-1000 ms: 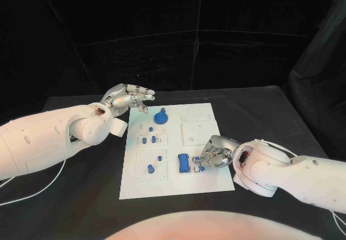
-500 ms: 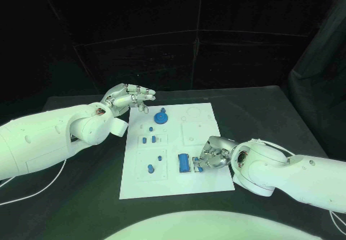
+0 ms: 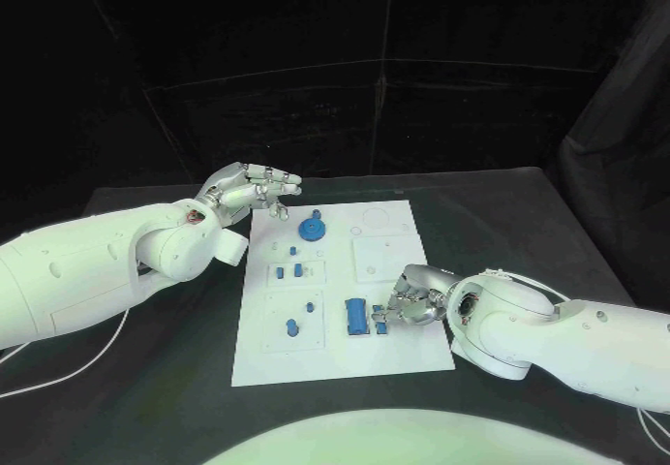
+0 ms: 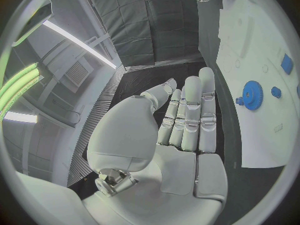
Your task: Assemble the parts on the task board
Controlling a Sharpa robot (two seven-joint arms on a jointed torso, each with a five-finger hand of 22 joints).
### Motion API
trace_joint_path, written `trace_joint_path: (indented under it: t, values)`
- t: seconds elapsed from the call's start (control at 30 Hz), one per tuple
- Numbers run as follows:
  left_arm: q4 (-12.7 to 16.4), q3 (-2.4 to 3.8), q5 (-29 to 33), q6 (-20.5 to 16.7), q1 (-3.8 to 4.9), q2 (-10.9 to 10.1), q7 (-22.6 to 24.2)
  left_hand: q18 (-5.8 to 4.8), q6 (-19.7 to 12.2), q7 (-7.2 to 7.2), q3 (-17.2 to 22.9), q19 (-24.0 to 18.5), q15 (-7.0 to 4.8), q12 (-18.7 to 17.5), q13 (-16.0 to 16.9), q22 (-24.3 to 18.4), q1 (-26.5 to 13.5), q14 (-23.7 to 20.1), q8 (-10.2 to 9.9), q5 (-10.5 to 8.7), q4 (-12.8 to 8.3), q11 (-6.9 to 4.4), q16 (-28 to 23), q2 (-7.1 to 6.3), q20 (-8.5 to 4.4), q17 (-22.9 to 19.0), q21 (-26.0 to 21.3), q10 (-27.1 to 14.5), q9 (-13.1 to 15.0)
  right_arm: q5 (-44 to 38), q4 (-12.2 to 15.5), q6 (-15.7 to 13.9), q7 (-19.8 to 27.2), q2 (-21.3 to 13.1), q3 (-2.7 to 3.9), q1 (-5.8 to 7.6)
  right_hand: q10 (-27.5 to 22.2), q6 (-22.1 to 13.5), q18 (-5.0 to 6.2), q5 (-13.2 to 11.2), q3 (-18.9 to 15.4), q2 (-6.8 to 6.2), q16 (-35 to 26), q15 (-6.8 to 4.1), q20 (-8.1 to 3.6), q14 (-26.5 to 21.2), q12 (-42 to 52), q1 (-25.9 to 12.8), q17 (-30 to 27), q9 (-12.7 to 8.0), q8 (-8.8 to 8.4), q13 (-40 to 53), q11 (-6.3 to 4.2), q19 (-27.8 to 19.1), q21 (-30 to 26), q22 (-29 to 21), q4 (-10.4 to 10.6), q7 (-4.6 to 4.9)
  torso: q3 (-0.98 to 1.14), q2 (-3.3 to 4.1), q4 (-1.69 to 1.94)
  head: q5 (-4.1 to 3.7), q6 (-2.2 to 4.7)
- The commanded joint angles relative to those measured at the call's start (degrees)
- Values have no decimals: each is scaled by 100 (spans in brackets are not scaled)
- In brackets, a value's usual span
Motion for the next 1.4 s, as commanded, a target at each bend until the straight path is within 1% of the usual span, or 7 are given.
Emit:
trace_joint_path:
  t: [0.03,0.3,0.43,0.6,0.7,0.9,1.4]
  values:
    - [9,5,19,62,7,0,-20,36,-34,0,44,-50,-18,30,-5,-6,-34,-41,25,30,4,-8,27,-29,-2,-6,-20,-35,4,-116,3,41,-11,9,1,7,20,31,-13,-41,-63,34,-33,-16,16,357,-24,-41,301,10,-26,3,28,4,-6,602,3,-2,1,1,-1,0,3]
    - [5,5,19,70,7,1,-26,36,-34,0,44,-50,-18,30,-5,-6,-34,-41,25,30,4,-8,27,-29,-2,-6,-20,-35,4,-129,45,5,32,-18,1,7,18,30,-14,-198,-184,61,-31,-15,18,358,-24,-32,304,27,-36,18,29,5,-6,605,-8,-2,6,0,-4,-8,1]
    - [0,5,19,75,7,1,-33,36,-34,0,44,-50,-18,30,-5,-6,-34,-41,25,30,4,-8,27,-29,-2,-6,-20,-35,4,-142,95,113,162,-112,1,7,9,28,-11,-619,-363,9,-41,-12,20,356,-39,52,294,51,-47,25,32,-5,-18,595,-51,1,6,-1,-2,-9,6]
    - [-9,4,19,78,7,-1,-39,36,-36,1,45,-50,-18,31,-5,-6,-35,-41,25,30,3,-8,27,-29,-2,-6,-20,-36,4,-105,181,315,323,-256,1,7,-18,6,-6,-1343,-689,-127,-64,-1,30,351,-84,31,271,82,-67,21,44,-19,-35,581,-8,14,6,-1,-6,-4,9]
    - [-17,4,19,77,7,1,-43,36,-47,5,52,-51,-16,35,-6,-7,-39,-43,29,30,1,-4,31,-32,-2,-10,-17,-46,3,-71,226,352,365,-312,1,7,-28,-2,-4,-1382,-806,-190,-79,-1,29,347,-103,-36,255,92,-74,17,46,-26,-44,572,27,14,9,-3,-8,-5,16]
    - [-26,4,19,84,7,14,-46,36,-47,5,52,-51,-16,35,-6,-7,-39,-43,29,30,1,-4,31,-32,-2,-10,-17,-46,3,-47,237,429,370,-361,1,8,-32,-4,-3,-1383,-833,-187,-81,-2,28,346,-110,-42,253,96,-76,15,45,-28,-47,570,23,13,3,1,4,-19,23]
    - [-18,2,19,88,7,8,-51,36,-47,5,52,-51,-16,35,-6,-7,-39,-43,29,30,1,-4,31,-32,-2,-10,-17,-46,3,-230,42,473,160,-203,1,8,-21,6,-5,-1374,-827,65,-80,-4,27,348,-65,207,258,127,-76,63,42,-22,-45,579,-42,10,-5,1,4,-11,1]
